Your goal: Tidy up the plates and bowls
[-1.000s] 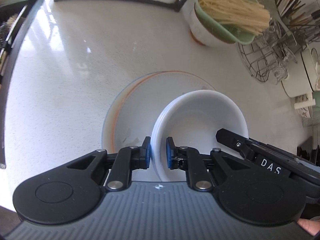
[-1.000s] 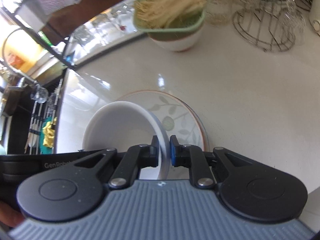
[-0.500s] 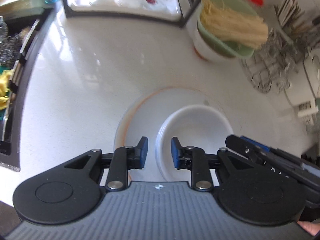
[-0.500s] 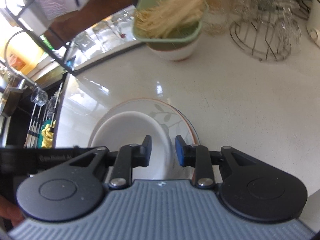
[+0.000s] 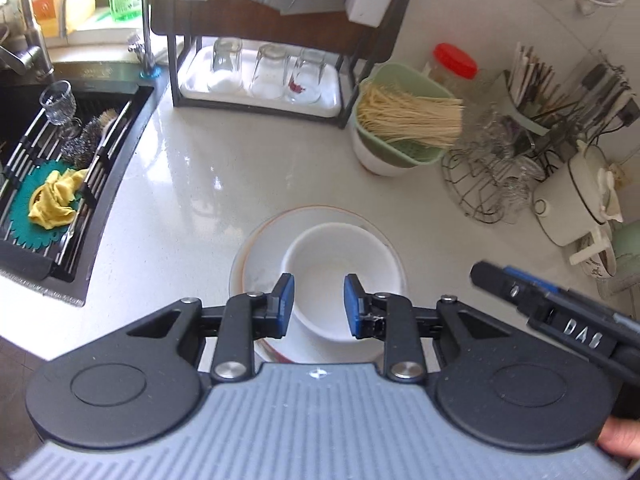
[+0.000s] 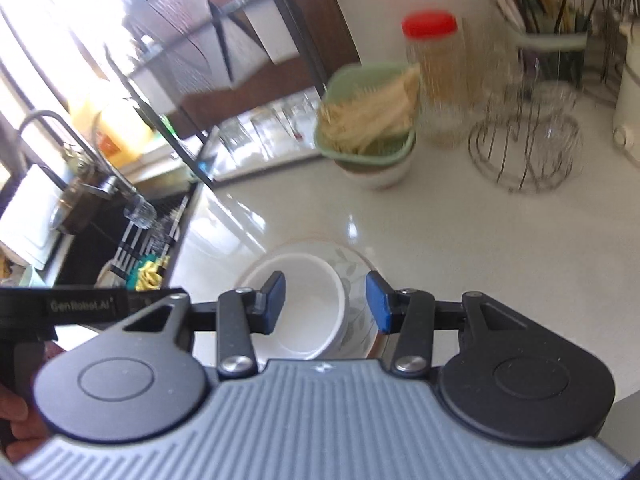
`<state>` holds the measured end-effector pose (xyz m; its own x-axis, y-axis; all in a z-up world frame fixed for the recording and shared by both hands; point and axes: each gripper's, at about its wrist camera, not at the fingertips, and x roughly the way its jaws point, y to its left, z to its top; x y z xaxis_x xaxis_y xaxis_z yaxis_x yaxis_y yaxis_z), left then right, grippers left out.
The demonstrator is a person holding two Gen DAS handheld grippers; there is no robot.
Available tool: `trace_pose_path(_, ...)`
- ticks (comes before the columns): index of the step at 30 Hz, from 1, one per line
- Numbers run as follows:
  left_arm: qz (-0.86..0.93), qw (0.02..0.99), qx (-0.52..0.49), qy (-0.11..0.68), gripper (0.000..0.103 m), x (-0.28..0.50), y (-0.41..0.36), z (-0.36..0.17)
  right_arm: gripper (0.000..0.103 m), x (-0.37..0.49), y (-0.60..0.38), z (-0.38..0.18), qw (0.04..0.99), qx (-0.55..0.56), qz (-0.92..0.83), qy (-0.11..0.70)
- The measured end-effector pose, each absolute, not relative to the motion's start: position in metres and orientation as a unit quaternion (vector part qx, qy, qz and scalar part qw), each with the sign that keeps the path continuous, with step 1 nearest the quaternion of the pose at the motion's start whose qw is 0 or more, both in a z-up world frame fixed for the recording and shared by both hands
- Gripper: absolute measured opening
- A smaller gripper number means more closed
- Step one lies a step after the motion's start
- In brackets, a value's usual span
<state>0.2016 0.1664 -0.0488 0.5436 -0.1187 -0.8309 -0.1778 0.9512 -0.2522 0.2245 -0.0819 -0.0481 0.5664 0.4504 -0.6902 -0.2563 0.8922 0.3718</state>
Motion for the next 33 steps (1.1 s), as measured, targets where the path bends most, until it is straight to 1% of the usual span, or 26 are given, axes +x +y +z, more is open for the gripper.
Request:
trace_pose_path(7, 0.021, 0.886, -0.147, 0.44, 0.033, 0.163, 0.137, -0.022, 0.047, 0.193, -0.108, -0.016, 0.901, 0.098, 0.216, 0.363)
trace_pose_path(12, 0.026, 0.896, -0.146, 0.418, 0.034, 0.142, 0.121, -0.016, 0.047, 0.172, -0.128, -0.009, 0.912, 0.089, 0.214, 0.337)
trace_pose_path(18, 0.024, 0.904, -0.151, 0.4, 0.041, 0.114, 0.107, -0.014, 0.048, 0.143, -0.147, -0.005, 0.925, 0.085, 0.21, 0.305)
trace_pose_path(20, 0.029, 0.905, -0.145, 0.399, 0.047, 0.105, 0.103, -0.015, 0.048, 0.132, -0.152, -0.003, 0.929, 0.078, 0.21, 0.295)
trace_pose_path(21, 0.031, 0.906, -0.143, 0.398, 0.048, 0.101, 0.102, -0.016, 0.05, 0.127, -0.154, -0.003, 0.931, 0.074, 0.209, 0.291)
trace_pose_path(22, 0.031, 0.907, -0.143, 0.395, 0.052, 0.097, 0.101, -0.015, 0.052, 0.123, -0.155, -0.002, 0.933, 0.069, 0.21, 0.285)
trace_pose_path(23, 0.03, 0.909, -0.142, 0.392, 0.059, 0.092, 0.1, -0.015, 0.06, 0.118, -0.156, -0.002, 0.935, 0.065, 0.21, 0.279)
trace_pose_path(24, 0.032, 0.911, -0.138, 0.388, 0.062, 0.088, 0.099, -0.014, 0.067, 0.113, -0.157, -0.001, 0.937, 0.063, 0.209, 0.273)
trace_pose_path(25, 0.034, 0.913, -0.132, 0.385, 0.069, 0.083, 0.097, -0.013, 0.07, 0.108, -0.158, -0.001, 0.939, 0.061, 0.207, 0.267)
trace_pose_path(26, 0.037, 0.915, -0.126, 0.381, 0.074, 0.079, 0.096, -0.012, 0.077, 0.103, -0.159, -0.001, 0.941, 0.06, 0.207, 0.263)
trace_pose_path(27, 0.039, 0.916, -0.121, 0.38, 0.077, 0.075, 0.095, -0.011, 0.083, 0.099, -0.159, -0.001, 0.942, 0.058, 0.205, 0.259)
trace_pose_path(29, 0.042, 0.918, -0.116, 0.376, 0.087, 0.067, 0.094, -0.009, 0.086, 0.09, -0.161, -0.003, 0.945, 0.056, 0.2, 0.251)
trace_pose_path(32, 0.043, 0.922, -0.103, 0.372, 0.093, 0.052, 0.091, -0.006, 0.087, 0.079, -0.163, -0.005, 0.947, 0.055, 0.198, 0.247)
trace_pose_path(33, 0.044, 0.922, -0.099, 0.371, 0.093, 0.048, 0.09, -0.006, 0.089, 0.075, -0.163, -0.006, 0.948, 0.053, 0.196, 0.244)
